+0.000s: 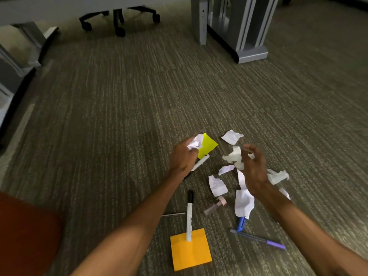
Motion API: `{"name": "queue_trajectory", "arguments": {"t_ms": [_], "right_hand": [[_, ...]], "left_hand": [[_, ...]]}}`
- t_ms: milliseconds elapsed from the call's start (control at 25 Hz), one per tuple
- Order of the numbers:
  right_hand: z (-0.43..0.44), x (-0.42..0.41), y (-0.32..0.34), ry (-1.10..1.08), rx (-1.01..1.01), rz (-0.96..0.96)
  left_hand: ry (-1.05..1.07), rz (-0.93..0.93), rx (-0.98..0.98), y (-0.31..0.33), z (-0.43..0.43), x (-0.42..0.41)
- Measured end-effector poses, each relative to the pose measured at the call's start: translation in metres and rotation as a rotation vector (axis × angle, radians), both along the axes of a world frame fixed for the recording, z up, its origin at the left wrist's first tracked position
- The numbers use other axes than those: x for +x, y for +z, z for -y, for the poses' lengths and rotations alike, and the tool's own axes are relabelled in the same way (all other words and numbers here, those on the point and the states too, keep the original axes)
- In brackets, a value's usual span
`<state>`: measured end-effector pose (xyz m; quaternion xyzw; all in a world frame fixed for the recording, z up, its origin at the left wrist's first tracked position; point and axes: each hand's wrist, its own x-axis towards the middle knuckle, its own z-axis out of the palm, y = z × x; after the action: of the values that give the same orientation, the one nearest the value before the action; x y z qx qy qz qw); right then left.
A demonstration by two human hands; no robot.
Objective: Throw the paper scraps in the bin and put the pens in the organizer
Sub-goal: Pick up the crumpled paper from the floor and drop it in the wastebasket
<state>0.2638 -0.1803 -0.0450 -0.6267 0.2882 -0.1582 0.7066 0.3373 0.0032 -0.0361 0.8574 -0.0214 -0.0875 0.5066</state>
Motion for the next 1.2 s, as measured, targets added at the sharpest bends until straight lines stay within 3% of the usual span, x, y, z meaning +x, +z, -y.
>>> {"name": "queue_trajectory", "arguments": {"t_ms": [160,280,360,440,600,720,960,1200], "right_hand": [[0.008,-0.007,-0.002,0.057,-0.084,-0.117],[0.014,-0.011,0.001,0.105,-0.040,-0.209],[0.016,-0.014,-0.003,0.135,-0.059,-0.172],[0.016,-0.016,-0.005,0.203,-0.238,-0.150],[0.015,-0.006,-0.003,0.495,-0.764,-0.187],[0.016,0.004,-0.010,0.661,-1.121,-0.164],[0.021,0.018,-0.032,0.862,-1.483,-0.329],[0.020,0.018,-0.032,0.930,-1.539,-0.296]], "left_hand": [[0.046,-0.175,-0.163,-0.005,0.008,-0.025],[0.065,-0.175,0.008,-0.008,0.011,-0.038],[0.042,-0.205,0.190,-0.011,0.011,-0.043],[-0.019,-0.251,0.212,-0.012,0.013,-0.048],[0.066,-0.330,-0.029,-0.011,0.023,-0.055],[-0.060,-0.222,0.171,-0.020,0.028,-0.056],[-0.040,-0.257,0.413,-0.038,0.045,-0.067],[-0.123,-0.171,0.462,-0.042,0.049,-0.065]]}}
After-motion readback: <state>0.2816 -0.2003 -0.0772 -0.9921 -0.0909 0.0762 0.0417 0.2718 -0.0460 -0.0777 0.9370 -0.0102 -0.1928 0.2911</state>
